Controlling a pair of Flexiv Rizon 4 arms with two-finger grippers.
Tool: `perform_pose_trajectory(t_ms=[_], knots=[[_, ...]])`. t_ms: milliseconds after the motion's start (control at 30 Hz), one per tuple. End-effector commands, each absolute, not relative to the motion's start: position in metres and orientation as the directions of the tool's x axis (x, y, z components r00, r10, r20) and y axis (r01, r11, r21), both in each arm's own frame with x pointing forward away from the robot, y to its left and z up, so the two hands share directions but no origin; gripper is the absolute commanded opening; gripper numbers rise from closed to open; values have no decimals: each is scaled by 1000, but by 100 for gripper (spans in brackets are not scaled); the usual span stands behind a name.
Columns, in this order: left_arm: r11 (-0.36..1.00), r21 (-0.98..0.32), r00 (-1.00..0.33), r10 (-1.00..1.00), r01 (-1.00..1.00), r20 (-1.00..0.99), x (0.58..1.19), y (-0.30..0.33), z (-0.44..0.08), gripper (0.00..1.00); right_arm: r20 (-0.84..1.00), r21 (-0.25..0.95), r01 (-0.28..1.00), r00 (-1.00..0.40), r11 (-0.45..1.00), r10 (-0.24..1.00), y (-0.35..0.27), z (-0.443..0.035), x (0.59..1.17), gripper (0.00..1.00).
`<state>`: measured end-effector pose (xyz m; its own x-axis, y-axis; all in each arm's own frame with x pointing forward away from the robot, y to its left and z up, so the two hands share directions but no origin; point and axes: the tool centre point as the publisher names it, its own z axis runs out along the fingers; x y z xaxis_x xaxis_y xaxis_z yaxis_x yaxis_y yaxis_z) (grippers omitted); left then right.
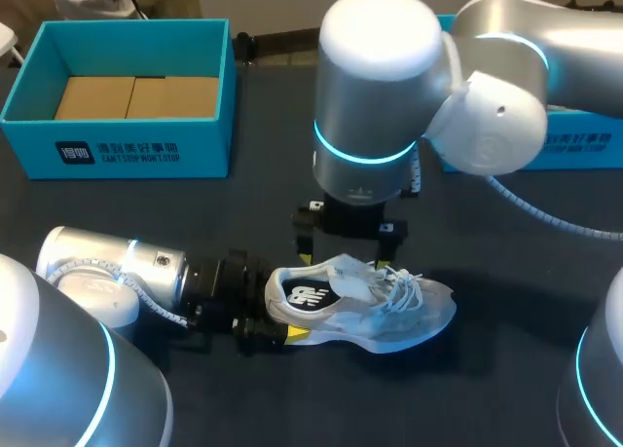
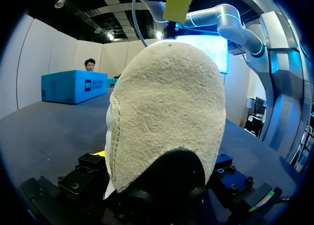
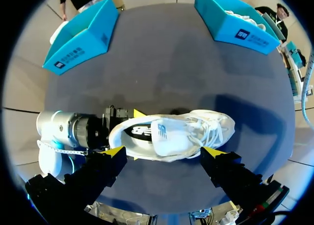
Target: Take the shoe out of the shoebox, open the shoe tongue, remove and reinsert the insole, then place the shoe into the shoebox
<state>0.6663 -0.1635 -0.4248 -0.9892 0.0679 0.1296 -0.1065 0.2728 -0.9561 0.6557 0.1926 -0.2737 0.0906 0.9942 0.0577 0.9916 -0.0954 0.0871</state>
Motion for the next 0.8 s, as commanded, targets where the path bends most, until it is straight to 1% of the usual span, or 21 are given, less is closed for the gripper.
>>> perform_pose_trajectory(t_ms=[33,233,533,700,800], knots=[[273,-956,-989,68,-106,129,665,-162,-428,0,-201,131,976,196,-172,960,221,-284,646,100],[273,-956,-989,68,-106,129,665,-162,-428,0,-282,95,975,218,-199,934,219,-292,648,100],[273,-956,-989,68,-106,129,665,-162,-428,0,-327,85,978,208,-190,922,221,-306,649,100],[273,-956,-989,68,-106,129,665,-162,-428,0,-406,59,974,223,-218,886,217,-315,650,100],[273,-956,-989,68,-106,129,665,-162,-428,0,-418,56,974,221,-217,881,216,-318,651,100]])
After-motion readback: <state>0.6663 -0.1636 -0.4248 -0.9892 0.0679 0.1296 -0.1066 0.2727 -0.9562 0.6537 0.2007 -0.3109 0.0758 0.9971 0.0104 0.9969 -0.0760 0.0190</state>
